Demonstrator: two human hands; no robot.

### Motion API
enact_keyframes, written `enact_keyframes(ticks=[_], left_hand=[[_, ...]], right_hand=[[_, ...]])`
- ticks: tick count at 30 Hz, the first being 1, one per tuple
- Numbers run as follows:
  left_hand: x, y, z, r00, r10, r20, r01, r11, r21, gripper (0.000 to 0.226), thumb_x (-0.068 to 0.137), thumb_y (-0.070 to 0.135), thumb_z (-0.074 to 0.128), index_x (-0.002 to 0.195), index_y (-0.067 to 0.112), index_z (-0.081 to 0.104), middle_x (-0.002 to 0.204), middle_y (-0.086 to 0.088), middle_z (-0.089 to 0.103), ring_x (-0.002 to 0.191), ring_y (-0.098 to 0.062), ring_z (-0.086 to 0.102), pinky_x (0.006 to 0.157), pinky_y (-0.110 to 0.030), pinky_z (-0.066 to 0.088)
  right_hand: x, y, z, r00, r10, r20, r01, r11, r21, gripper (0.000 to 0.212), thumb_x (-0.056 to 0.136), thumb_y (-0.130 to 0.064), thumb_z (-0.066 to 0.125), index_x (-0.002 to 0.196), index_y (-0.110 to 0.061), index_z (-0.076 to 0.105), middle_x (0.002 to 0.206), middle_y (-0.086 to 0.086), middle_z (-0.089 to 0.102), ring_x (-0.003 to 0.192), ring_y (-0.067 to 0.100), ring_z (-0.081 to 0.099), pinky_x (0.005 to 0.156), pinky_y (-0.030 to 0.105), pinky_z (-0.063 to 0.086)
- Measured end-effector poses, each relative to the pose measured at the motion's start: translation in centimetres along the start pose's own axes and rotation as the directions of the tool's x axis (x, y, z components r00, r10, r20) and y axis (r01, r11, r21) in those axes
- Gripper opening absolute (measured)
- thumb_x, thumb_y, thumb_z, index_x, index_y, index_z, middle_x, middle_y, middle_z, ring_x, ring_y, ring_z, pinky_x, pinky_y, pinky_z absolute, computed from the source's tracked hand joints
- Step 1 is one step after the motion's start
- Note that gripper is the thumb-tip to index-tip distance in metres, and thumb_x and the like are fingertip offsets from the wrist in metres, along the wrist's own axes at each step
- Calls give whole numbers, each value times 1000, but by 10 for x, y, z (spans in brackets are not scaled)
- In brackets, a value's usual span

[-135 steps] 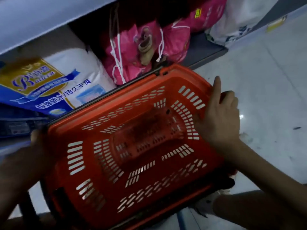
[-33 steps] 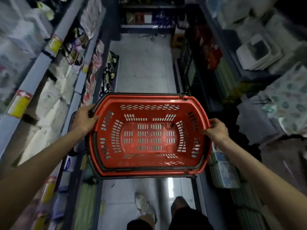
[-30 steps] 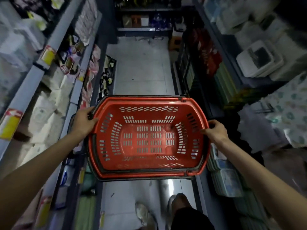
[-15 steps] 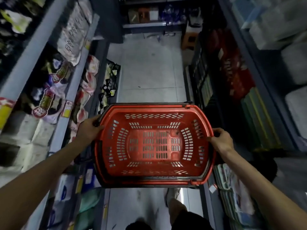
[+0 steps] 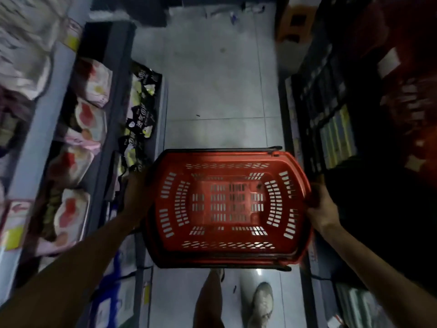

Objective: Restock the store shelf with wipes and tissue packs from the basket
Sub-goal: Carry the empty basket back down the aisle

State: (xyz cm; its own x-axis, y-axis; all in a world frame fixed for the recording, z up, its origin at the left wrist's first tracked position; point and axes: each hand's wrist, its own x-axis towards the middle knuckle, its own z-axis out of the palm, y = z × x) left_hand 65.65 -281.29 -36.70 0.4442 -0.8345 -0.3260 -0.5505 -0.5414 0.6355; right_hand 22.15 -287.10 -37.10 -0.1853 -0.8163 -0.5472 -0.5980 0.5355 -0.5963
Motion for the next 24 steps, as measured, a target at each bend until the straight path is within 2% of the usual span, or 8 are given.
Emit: enact_keyframes(ticks=[3,5,7,12,15,19,21,24], left_hand=[[72,-39,48,1000,-14,26,14,1000,22,30,98,0,63,69,-6,56,54,-2,45,46,-3,51,46,-11,37],[117,-69,81,996,-46,72,46,999,3,43,100,29,66,92,-13,61,67,-16,55,59,-18,61,57,-33,53],[154,-103,109,991,-42,125,36,998,47,59,94,52,59,104,-6,65,86,-23,66,77,-39,66,68,-46,54],[208,-135,154,981,-72,180,60,996,71,29,102,15,64,122,-7,64,116,-21,68,100,-37,66,86,-39,50],[223,-162,167,978,-69,197,50,994,95,26,99,25,71,113,3,66,102,-14,71,91,-34,70,81,-48,60],[230,-178,179,973,-125,193,112,991,75,26,97,27,72,83,9,59,74,-2,61,70,-23,58,68,-35,49],[231,-176,179,975,-117,188,105,992,72,36,91,42,69,87,7,60,75,-7,63,66,-19,55,66,-35,50],[235,-174,177,957,-157,243,125,982,141,55,89,49,65,101,-4,63,92,-22,68,77,-31,64,66,-34,50]], right_hand=[[60,9,54,999,48,-12,-49,999,-9,77,76,-35,75,145,-14,48,130,20,65,117,41,63,98,45,47],[96,16,86,997,78,-13,-78,997,10,77,75,-37,75,144,-15,48,130,19,65,120,40,62,98,45,48],[130,28,114,996,89,-8,-88,996,29,68,85,-28,76,145,-14,48,127,15,64,120,34,61,95,39,46],[202,62,167,992,123,-15,-123,991,-52,55,97,-13,64,149,-13,46,140,16,59,128,38,57,101,47,48],[222,76,186,994,103,-28,-105,990,-93,53,97,-22,64,148,-18,47,133,13,64,121,36,63,98,52,54],[237,86,202,992,96,-79,-104,990,-94,58,95,-25,71,147,-20,47,126,7,67,105,22,64,88,40,54],[242,89,205,993,73,-96,-84,989,-122,56,97,-24,69,147,-16,46,126,10,67,106,26,65,83,34,49],[243,82,204,995,75,-63,-85,979,-183,54,99,-27,65,147,-15,45,123,13,67,107,34,67,81,36,50]])
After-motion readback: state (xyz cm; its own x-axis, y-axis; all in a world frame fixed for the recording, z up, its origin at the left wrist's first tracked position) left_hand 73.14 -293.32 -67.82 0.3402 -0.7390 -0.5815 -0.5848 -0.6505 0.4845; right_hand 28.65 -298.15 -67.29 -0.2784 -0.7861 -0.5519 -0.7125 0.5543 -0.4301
